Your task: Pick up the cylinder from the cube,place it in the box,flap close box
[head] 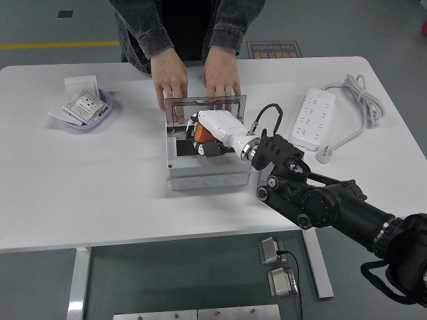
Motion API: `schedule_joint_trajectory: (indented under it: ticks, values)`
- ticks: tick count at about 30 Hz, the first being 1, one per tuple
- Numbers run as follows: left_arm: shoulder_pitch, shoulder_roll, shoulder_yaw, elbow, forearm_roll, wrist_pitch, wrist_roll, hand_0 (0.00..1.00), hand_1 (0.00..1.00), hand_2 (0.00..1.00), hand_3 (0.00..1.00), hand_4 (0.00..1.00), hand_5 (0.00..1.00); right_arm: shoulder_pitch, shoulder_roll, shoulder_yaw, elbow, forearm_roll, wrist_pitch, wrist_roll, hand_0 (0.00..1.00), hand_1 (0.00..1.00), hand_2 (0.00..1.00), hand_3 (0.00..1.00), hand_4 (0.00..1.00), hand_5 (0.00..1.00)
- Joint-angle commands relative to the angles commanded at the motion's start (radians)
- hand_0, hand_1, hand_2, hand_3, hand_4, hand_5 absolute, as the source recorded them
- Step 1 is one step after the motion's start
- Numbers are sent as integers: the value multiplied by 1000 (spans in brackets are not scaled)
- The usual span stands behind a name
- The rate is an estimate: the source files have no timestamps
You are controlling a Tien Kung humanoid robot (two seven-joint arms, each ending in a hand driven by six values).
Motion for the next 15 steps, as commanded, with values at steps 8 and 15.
schedule_joint_trajectory:
  ticks: [8,15]
  values:
    - [-2,-1,11,0,-7,0,-5,652,705,676,727,801,571,2,-2,0,-5,-22,9,4,587,523,605,662,886,453]
    - [-5,-2,19,0,-10,1,-7,652,705,676,727,802,572,0,-2,3,-8,-29,9,7,663,578,614,711,977,537]
